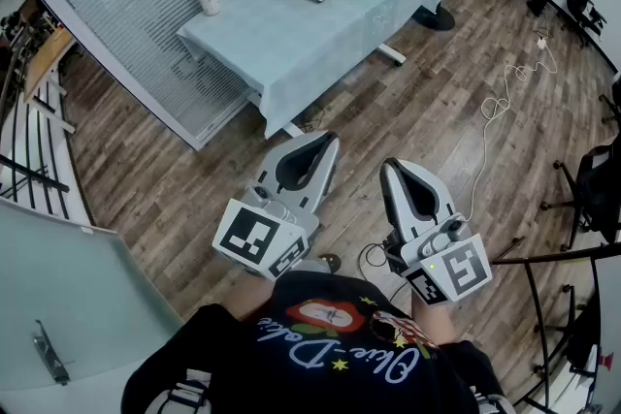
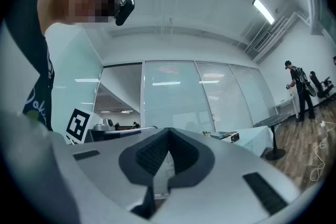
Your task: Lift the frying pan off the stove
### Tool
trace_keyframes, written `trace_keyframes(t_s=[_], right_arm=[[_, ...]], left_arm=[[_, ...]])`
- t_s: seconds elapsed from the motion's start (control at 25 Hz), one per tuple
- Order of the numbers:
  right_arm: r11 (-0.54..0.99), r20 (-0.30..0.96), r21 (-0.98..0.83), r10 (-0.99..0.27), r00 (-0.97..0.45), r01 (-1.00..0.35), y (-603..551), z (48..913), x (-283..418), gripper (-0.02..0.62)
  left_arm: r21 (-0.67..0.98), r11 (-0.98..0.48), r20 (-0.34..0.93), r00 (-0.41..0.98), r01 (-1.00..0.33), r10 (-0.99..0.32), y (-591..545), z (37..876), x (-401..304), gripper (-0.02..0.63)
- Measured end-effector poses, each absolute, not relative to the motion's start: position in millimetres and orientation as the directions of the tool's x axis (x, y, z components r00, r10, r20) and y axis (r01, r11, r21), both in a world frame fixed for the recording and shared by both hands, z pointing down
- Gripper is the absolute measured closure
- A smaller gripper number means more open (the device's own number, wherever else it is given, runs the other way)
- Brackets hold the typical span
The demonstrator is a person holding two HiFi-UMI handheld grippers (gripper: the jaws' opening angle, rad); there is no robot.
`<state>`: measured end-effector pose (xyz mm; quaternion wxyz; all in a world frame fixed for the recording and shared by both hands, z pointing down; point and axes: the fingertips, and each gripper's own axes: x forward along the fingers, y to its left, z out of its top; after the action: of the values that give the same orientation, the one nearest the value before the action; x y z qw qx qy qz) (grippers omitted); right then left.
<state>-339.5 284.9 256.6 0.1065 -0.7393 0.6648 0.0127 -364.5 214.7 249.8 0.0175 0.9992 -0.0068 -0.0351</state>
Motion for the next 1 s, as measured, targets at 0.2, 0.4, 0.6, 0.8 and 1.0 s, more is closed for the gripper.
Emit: trace_keyframes(t_s=[0.2,0.4,0.6,0.8,1.0], right_arm=[[-0.1,-0.166,-0.16,-0.978,0.126,-0.982,289.6,260.1,-343.8,0.595],[-0.098,-0.202,-0.203,-0.969,0.139,-0.974,303.4,258.6,-342.4,0.595],[-0.11,-0.188,-0.151,-0.973,0.137,-0.982,320.2,260.1,-348.7,0.595],[-0.125,-0.174,-0.116,-0.974,0.145,-0.985,345.0,263.9,-352.0,0.595],[-0.154,-0.175,-0.099,-0.97,0.17,-0.983,373.5,270.1,-358.3,0.595]], left_arm=[[0.045,-0.999,-0.066,0.998,-0.013,-0.016,218.2,252.9,-371.1,0.598],[0.06,-0.998,-0.051,0.998,-0.017,-0.02,226.5,258.6,-372.5,0.598],[0.058,-0.998,-0.034,0.999,-0.012,-0.014,240.5,264.0,-372.8,0.598],[0.071,-0.997,-0.017,1.0,0.015,0.014,265.7,272.7,-368.8,0.598],[0.059,-0.996,-0.005,0.998,0.063,0.063,293.4,276.6,-367.5,0.598]])
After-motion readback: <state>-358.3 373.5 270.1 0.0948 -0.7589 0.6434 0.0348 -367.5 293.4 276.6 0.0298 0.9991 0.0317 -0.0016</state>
